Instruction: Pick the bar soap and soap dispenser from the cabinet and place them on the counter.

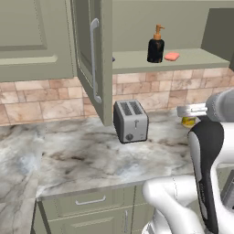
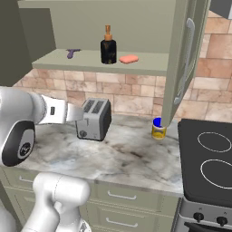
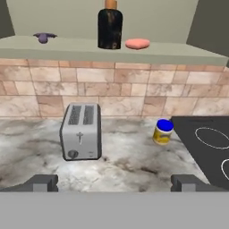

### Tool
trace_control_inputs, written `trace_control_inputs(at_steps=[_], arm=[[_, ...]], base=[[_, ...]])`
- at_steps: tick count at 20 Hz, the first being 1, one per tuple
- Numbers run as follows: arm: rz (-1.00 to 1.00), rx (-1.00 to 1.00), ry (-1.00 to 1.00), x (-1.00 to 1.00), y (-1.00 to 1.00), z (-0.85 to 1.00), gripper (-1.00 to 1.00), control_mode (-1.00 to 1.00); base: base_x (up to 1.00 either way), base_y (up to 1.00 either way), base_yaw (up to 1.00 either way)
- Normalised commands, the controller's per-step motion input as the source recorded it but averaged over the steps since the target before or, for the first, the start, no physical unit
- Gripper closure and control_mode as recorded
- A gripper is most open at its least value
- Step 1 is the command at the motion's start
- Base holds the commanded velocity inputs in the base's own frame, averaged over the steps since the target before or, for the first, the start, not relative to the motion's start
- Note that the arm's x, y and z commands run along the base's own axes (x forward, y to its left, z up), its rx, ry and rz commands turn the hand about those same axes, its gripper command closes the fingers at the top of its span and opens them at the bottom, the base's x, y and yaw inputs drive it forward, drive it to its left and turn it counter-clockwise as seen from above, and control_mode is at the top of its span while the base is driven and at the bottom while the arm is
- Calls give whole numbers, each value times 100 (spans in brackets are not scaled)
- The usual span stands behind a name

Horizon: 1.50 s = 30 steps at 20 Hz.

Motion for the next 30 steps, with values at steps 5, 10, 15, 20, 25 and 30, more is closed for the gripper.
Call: trace_control_inputs(at_steps=[5, 10, 15, 20, 25, 30], arm=[[-13, 0, 0, 15, 5, 25, -100, -100], [-3, 0, 2, 27, 0, 21, -100, -100], [2, 0, 10, 20, 0, 22, -100, -100], [0, 0, 1, 20, 0, 25, -100, -100], [0, 0, 0, 18, 0, 24, -100, -100], [5, 0, 0, 25, 0, 8, -100, -100]], base=[[0, 0, 0], [0, 0, 0], [0, 0, 0], [0, 0, 0], [0, 0, 0], [0, 0, 0]])
